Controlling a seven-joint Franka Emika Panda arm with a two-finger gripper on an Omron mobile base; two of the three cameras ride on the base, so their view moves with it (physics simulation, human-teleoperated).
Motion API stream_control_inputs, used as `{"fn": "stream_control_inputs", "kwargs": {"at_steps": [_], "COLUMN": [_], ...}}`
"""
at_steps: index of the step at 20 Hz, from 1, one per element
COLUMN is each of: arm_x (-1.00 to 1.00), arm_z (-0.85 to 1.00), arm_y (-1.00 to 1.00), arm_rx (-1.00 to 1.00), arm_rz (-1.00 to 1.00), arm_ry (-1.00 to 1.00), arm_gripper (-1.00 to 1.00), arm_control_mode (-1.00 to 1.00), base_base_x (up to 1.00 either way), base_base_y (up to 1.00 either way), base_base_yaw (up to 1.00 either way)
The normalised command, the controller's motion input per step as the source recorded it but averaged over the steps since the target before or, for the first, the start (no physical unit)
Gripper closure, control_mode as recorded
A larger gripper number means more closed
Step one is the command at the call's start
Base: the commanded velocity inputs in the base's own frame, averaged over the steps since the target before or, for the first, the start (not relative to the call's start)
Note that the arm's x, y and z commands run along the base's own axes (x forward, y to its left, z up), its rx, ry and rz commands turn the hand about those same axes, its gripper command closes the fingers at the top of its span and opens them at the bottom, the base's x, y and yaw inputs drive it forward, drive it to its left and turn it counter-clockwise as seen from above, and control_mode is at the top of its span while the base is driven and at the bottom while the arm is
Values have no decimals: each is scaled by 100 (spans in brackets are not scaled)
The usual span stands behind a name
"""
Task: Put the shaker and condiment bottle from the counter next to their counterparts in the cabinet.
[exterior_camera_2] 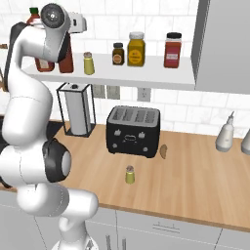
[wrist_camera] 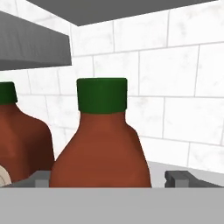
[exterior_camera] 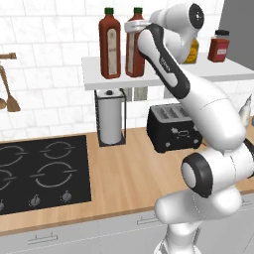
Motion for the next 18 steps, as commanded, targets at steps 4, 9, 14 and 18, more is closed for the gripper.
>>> {"fn": "stream_control_inputs", "kwargs": {"at_steps": [4, 9, 14, 18], "arm_x": [-29, -42, -48, -49], "arm_z": [0, 0, -10, 0], "arm_y": [0, -1, -13, -18], "arm_rx": [0, 2, 4, 6], "arm_rz": [0, 0, 0, 0], "arm_ry": [-3, -5, -13, -2], "arm_gripper": [-100, -100, -100, -100], "arm_control_mode": [-100, -100, -100, -100], "base_base_x": [0, 0, 0, 0], "base_base_y": [0, 0, 0, 0], "base_base_yaw": [0, 0, 0, 0]}}
